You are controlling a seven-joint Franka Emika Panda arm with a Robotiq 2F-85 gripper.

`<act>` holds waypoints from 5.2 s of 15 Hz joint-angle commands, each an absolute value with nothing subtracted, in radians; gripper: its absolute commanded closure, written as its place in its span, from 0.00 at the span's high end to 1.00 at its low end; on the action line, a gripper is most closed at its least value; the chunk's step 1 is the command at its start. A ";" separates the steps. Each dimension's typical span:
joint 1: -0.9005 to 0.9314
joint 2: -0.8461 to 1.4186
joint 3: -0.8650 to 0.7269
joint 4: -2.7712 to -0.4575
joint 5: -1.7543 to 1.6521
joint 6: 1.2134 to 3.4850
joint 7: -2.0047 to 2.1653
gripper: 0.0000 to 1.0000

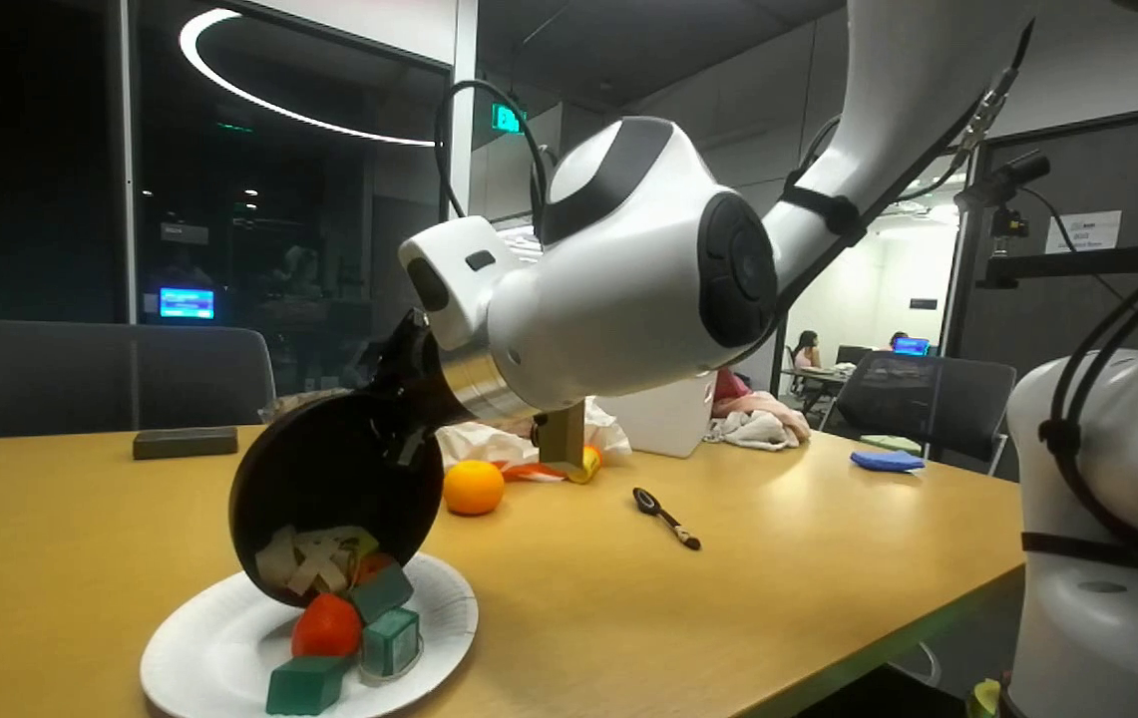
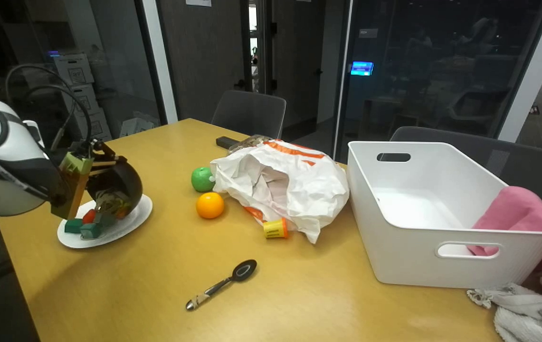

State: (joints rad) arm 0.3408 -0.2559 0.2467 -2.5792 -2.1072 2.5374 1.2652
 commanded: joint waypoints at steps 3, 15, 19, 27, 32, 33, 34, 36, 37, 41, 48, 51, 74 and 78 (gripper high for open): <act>0.390 -0.298 0.227 -2.556 -2.274 2.530 1.451 0.08; 0.387 -0.300 0.133 -2.554 -2.523 2.541 1.693 0.08; 0.365 -0.290 0.112 -2.579 -2.528 2.540 1.660 0.09; 0.384 -0.350 0.123 -2.577 -2.516 2.555 1.663 0.08; 0.375 -0.330 0.098 -2.561 -2.506 2.558 1.634 0.08; 0.366 -0.317 0.087 -2.562 -2.505 2.564 1.631 0.08; 0.358 -0.310 0.080 -2.563 -2.505 2.560 1.629 0.08; 0.337 -0.302 0.070 -2.557 -2.472 2.556 1.609 0.08; 0.323 -0.302 0.068 -2.559 -2.438 2.555 1.589 0.09; 0.240 -0.332 0.029 -2.543 -2.117 2.657 1.370 0.08; 0.100 -0.322 -0.103 -2.590 -1.498 2.821 0.812 0.08; 0.199 -0.316 -0.256 -2.634 -1.238 2.759 0.565 0.09; 0.124 -0.228 -0.222 -2.306 0.183 1.660 -0.467 0.08; 0.081 -0.236 -0.198 -2.343 0.219 1.744 -0.609 0.09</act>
